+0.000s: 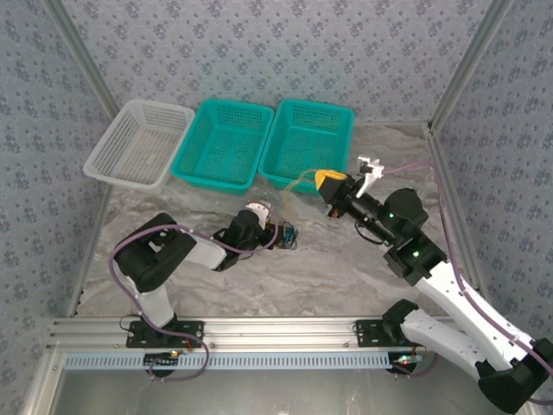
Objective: Untangle the cables
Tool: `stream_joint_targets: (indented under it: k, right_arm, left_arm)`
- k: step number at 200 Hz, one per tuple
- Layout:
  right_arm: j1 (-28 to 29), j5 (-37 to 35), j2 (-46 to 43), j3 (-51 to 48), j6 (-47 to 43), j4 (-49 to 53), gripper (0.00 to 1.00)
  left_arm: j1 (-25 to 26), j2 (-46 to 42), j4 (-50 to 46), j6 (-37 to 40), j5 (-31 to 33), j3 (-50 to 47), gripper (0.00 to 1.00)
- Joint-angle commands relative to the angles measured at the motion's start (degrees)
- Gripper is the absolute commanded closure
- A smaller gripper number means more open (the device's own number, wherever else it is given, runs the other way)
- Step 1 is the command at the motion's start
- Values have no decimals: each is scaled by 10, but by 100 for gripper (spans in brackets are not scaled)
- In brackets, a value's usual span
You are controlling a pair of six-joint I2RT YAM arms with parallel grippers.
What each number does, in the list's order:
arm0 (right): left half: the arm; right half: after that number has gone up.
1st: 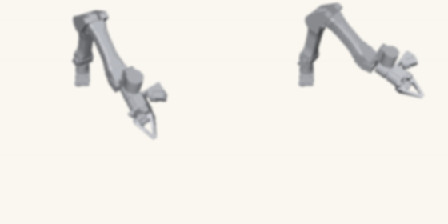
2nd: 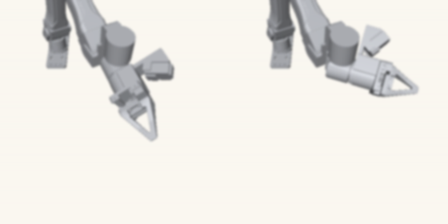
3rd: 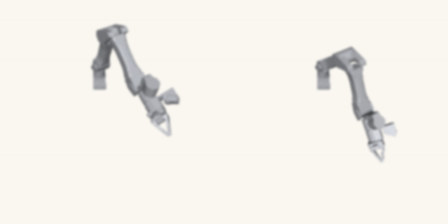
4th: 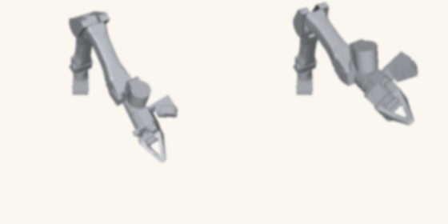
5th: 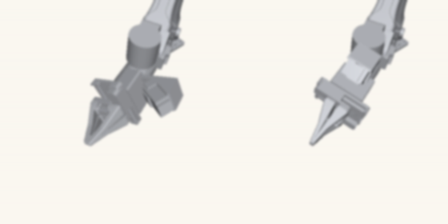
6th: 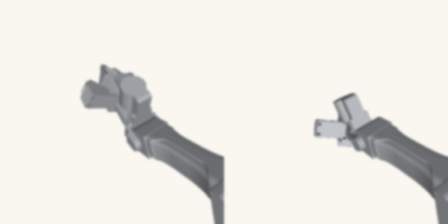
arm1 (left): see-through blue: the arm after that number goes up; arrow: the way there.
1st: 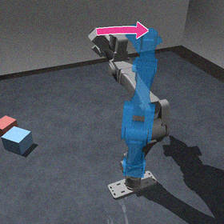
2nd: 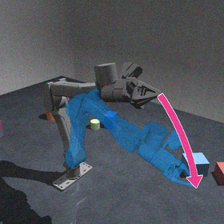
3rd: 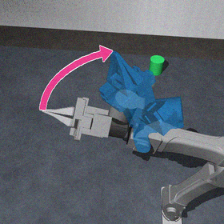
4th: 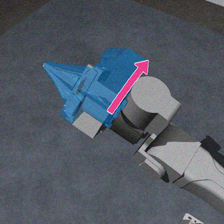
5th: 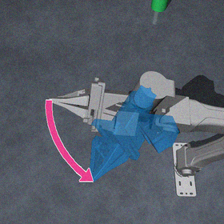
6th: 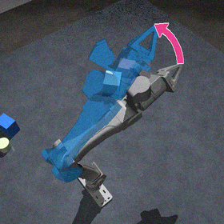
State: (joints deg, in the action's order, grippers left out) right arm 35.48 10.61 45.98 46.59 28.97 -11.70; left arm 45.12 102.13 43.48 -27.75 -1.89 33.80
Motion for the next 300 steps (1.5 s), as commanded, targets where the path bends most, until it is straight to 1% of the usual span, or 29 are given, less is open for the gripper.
stream_joint_targets:
  k: [1, 34, 62, 110, 138, 158, 187, 195, 207, 225, 246, 250, 260, 275, 300]
  right_arm:
    - [-2, -5, -18, 45, -44, -26, 100]
    - [4, -9, -13, 70, -78, -24, 100]
    - [5, -29, -1, 78, -84, -7, 100]
    - [4, -78, 21, 79, -76, 23, 100]
    - [1, -88, 48, 96, -73, 57, 100]
    - [-9, -89, 74, 117, -65, 91, 100]
    - [-34, -74, 106, 131, -51, 98, 100]
    - [-44, -63, 115, 138, -45, 104, 100]
    - [-63, -42, 129, 154, -34, 116, 100]
    - [-98, -3, 152, 183, -21, 137, 100]
    - [-136, 11, 183, 213, -11, 175, 100]
    - [-142, 13, 190, 237, -11, 182, 100]
    - [-157, 19, 207, 253, -15, 193, 100]
    - [-174, 16, 232, 270, -30, 197, 100]
    - [-204, 15, 289, 310, -43, 207, 100]
  left_arm:
    - [3, 13, -16, -5, 8, -8, 63]
    - [2, 9, -9, -9, 15, -16, 61]
    - [0, -20, -11, -12, 15, -25, 59]
    - [-4, -115, -27, -8, -9, -46, 39]
    - [-13, -168, -38, -13, -15, -52, 28]
    - [-21, -210, -42, -16, -5, -58, 21]
    - [-33, -270, -52, -25, 34, -72, 5]
    - [-40, -286, -55, -27, 36, -77, 2]
    - [-48, -312, -70, -28, 42, -82, 1]
    - [-57, -347, -97, -34, 75, -92, 1]
    - [-72, -388, -128, -53, 125, -108, 1]
    - [-75, -394, -133, -58, 134, -111, 1]
    - [-87, -409, -141, -70, 147, -124, 1]
    - [-109, -428, -147, -90, 153, -142, 1]
    - [-138, -448, -159, -104, 139, -159, 1]
